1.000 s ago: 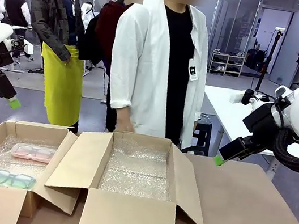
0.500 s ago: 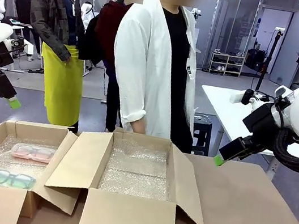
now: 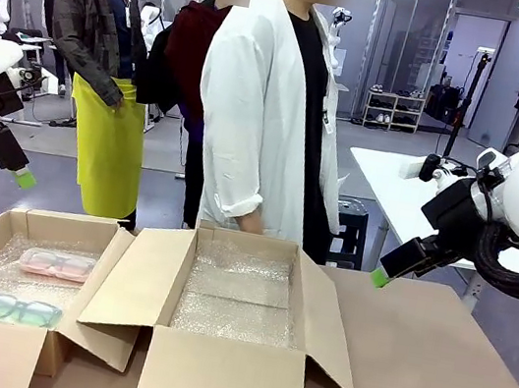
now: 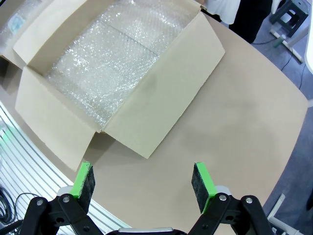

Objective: Pack the glasses set securely to prepare it for shipping.
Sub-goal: Position the Package Box on the left side of the table.

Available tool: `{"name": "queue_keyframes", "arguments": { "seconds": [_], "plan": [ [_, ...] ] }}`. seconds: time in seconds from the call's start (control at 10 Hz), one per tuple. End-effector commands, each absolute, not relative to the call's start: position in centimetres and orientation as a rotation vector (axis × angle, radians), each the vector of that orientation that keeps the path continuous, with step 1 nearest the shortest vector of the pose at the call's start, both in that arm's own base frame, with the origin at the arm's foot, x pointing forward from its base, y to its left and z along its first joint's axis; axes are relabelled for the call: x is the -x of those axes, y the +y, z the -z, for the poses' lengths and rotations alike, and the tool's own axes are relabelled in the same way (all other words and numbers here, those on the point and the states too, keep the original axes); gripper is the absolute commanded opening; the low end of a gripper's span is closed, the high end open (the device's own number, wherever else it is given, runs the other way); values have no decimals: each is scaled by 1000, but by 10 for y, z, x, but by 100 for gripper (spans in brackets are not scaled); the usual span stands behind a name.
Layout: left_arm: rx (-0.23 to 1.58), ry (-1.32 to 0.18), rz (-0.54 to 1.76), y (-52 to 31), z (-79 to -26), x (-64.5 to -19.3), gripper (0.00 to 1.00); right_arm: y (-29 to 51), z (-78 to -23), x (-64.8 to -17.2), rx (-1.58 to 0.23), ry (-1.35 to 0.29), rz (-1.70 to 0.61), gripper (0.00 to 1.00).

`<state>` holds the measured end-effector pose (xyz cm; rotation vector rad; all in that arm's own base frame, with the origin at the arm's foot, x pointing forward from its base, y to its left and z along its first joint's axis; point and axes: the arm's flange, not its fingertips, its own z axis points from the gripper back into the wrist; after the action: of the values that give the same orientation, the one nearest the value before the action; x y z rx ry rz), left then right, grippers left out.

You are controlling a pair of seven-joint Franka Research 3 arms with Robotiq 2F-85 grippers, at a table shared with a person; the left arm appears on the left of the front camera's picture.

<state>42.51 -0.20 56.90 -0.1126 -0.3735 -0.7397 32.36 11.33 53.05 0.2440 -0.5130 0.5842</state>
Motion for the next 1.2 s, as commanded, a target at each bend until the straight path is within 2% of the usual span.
{"name": "queue_keyframes", "arguments": {
  "seconds": [0.0, 1.1],
  "plan": [
    [91, -372, 725, -1, -573, -426, 100, 113, -530, -323, -246, -522, -599, 100],
    [91, -372, 725, -1, -573, -426, 100, 113, -530, -323, -246, -522, -599, 100]
  ]
}}
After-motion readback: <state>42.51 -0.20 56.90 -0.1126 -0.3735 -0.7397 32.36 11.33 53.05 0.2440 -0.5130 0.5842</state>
